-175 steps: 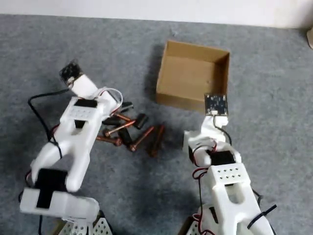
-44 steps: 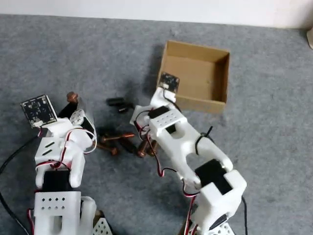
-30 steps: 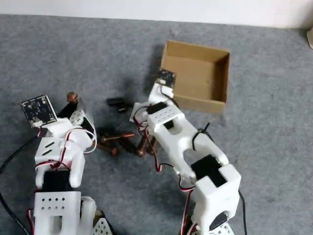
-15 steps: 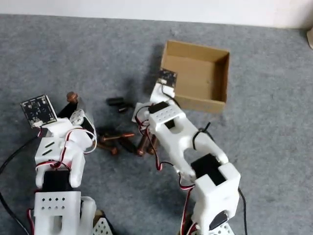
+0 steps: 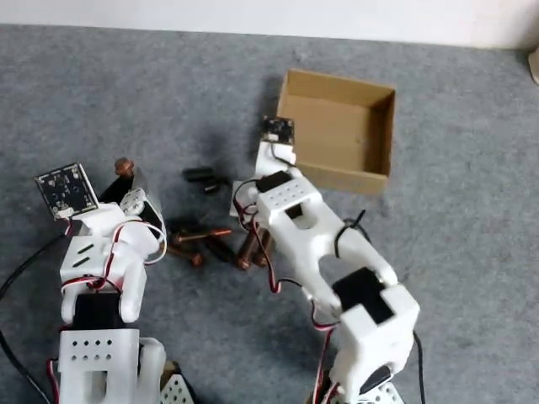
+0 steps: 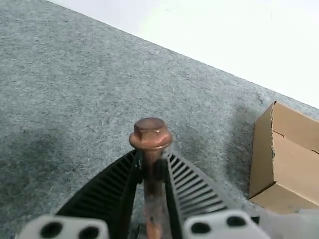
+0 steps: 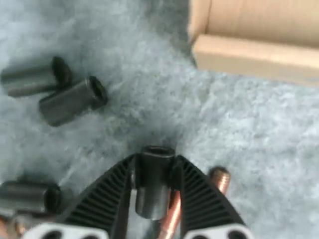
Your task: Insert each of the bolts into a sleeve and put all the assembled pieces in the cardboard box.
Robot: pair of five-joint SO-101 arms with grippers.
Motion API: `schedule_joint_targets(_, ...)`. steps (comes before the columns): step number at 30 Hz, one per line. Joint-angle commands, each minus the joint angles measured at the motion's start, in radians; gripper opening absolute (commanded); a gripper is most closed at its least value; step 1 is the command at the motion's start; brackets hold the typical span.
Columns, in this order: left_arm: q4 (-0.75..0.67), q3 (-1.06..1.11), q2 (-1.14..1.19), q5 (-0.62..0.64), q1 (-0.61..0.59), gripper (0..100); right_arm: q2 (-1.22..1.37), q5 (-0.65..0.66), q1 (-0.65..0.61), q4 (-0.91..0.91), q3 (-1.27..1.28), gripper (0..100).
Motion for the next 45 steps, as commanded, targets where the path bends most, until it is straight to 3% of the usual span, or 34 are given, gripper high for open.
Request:
schedule_joint_targets(1, -0.025, -0.054, -0.022, 0.005, -0.005, 1, -0.147, 0.121, -0.044, 0.012, 0.025, 0.4)
schedule_joint_targets(14, 0.021, -0.156, -0.015, 0.005, -0.001, 1, -0.452, 0.354, -0.048, -0.015, 0.171, 0.4)
schedule_joint_targets(19, 0.141, -0.285, -0.013, 0.006, 0.021, 1, -0.651, 0.425, -0.048, -0.157, 0.355, 0.4)
schedule_joint_targets(25, 0.259, -0.387, -0.012, 0.002, 0.133, 1, -0.894, 0.479, -0.05, -0.369, 0.604, 0.4)
schedule_joint_targets(32, 0.232, -0.387, -0.012, -0.002, 0.214, 1, -1.075, 0.595, -0.116, -0.622, 0.865, 0.4)
schedule_joint_targets(38, 0.11, -0.344, -0.012, 0.0, 0.219, 1, -1.224, 0.658, -0.186, -0.638, 0.955, 0.4)
schedule_joint_targets(45, 0.11, -0.344, -0.012, 0.0, 0.315, 1, -1.491, 0.694, -0.197, -0.634, 1.059, 0.4)
